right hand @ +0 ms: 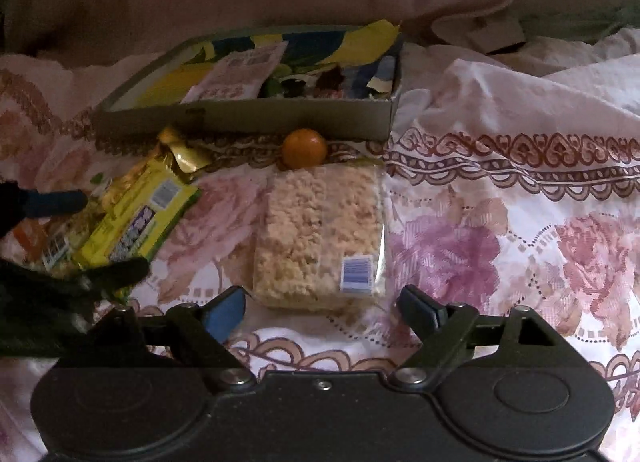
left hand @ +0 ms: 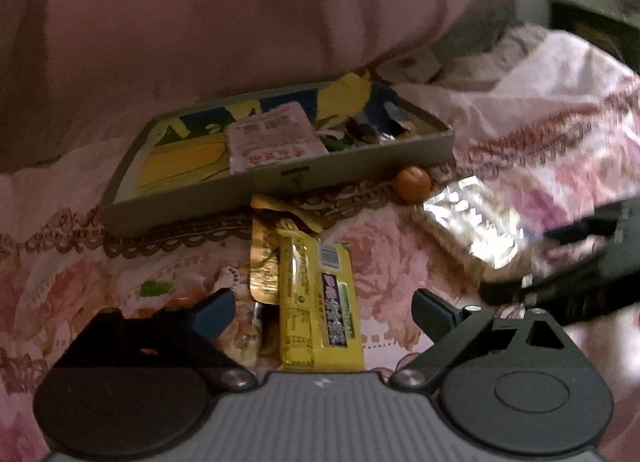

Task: Organize snacks
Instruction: 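Grasp the yellow wafer bar with left gripper while right gripper grasps the clear rice-crispy bar, then lift and carry the yellow bar and rice-crispy bar over the box, then lower both bars into the box and open both grippers, then move both tools back from the box to the remaining snacks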

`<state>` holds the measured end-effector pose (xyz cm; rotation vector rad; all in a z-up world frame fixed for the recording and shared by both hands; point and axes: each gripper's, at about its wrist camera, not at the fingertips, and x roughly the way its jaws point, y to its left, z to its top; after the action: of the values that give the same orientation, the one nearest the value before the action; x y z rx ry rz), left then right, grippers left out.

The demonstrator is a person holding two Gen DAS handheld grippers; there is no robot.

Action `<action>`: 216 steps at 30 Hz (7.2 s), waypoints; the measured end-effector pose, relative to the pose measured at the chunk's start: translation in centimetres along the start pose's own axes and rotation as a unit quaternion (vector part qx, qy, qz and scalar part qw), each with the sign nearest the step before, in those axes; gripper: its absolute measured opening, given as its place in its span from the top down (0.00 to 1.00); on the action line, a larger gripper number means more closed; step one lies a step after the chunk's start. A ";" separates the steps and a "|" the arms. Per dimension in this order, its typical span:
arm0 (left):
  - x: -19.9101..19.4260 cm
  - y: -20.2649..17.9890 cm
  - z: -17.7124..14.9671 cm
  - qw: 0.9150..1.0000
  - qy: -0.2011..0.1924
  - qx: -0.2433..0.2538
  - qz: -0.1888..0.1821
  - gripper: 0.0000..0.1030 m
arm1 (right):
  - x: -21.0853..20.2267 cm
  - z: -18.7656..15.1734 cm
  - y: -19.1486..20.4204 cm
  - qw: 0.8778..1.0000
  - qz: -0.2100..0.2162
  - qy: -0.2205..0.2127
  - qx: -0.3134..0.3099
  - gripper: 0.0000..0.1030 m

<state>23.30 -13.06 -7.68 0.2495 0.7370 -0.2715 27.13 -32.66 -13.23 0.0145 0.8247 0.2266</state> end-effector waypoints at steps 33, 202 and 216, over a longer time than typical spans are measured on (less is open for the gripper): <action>3.1 -1.3 -0.1 0.997 0.061 -0.002 0.047 0.51 | 2.2 -0.1 2.7 0.996 -0.042 -0.041 -0.064 0.10; -14.4 14.2 -9.6 0.971 -0.070 -0.162 0.159 0.00 | -9.4 -7.2 14.6 0.978 -0.044 -0.201 -0.029 0.01; -11.7 14.9 -10.2 0.974 -0.045 -0.144 0.168 0.00 | -7.1 -7.3 16.4 0.983 -0.022 -0.168 -0.069 0.01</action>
<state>13.56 5.87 -5.01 0.0821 0.6231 0.1446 14.00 -18.69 -11.42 -0.0926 0.4703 0.2319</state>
